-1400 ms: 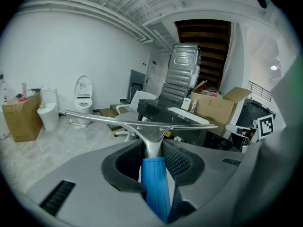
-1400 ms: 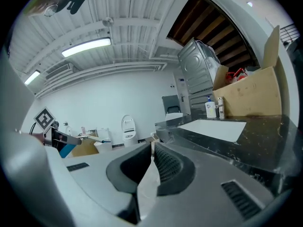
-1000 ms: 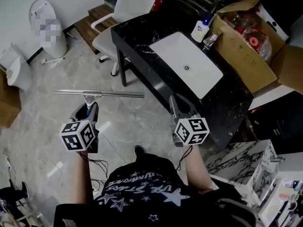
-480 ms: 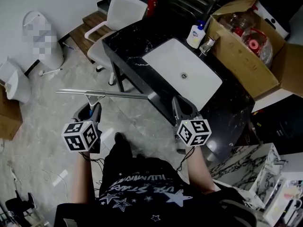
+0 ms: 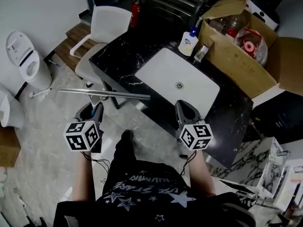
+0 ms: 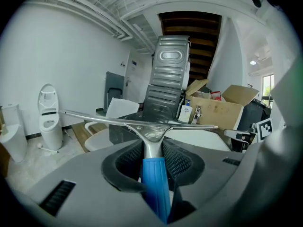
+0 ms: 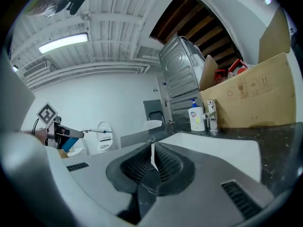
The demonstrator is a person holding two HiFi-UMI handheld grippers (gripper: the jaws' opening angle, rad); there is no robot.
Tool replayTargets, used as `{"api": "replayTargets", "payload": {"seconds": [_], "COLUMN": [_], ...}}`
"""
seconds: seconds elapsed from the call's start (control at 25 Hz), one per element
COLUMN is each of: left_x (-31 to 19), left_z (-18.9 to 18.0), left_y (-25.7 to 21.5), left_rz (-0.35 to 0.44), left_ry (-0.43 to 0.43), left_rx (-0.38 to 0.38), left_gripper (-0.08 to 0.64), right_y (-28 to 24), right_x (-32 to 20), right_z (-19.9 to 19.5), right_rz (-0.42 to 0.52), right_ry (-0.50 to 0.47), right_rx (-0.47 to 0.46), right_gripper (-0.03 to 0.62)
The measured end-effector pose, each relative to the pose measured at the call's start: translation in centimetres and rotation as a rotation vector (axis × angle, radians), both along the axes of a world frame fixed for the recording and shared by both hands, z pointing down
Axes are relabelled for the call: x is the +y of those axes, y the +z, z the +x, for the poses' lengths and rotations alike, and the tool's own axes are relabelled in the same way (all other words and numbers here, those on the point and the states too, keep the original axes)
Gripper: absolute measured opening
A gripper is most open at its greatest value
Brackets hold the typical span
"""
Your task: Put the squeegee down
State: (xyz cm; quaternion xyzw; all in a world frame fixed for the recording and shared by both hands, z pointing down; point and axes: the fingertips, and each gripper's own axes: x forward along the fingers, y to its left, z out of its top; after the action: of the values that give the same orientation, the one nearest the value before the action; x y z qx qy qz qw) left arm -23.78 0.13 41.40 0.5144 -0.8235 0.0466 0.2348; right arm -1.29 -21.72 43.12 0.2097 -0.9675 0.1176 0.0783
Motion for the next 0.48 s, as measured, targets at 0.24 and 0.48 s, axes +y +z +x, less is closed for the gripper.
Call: {"api": "replayTargets", "payload": {"seconds": [0.24,0.48], "left_x": [-6.4,-12.9], "left_z": [-6.5,-11.1], "left_y": [-0.2,-0.3], "left_rz": [-0.007,-0.035], "left_ry": [0.103,0.226], "left_rx": [0.008,-0.012], "left_gripper": [0.141,0.141], "right_y": [0.2,-0.4], "right_x": [-3.7,-7.5], "right_z": [-3.6,-6.5], "right_rz": [-0.014,-0.018], "right_ry": [0.112,0.221], "right_rx": [0.030,0.027], "right_gripper": [0.054,0.054]}}
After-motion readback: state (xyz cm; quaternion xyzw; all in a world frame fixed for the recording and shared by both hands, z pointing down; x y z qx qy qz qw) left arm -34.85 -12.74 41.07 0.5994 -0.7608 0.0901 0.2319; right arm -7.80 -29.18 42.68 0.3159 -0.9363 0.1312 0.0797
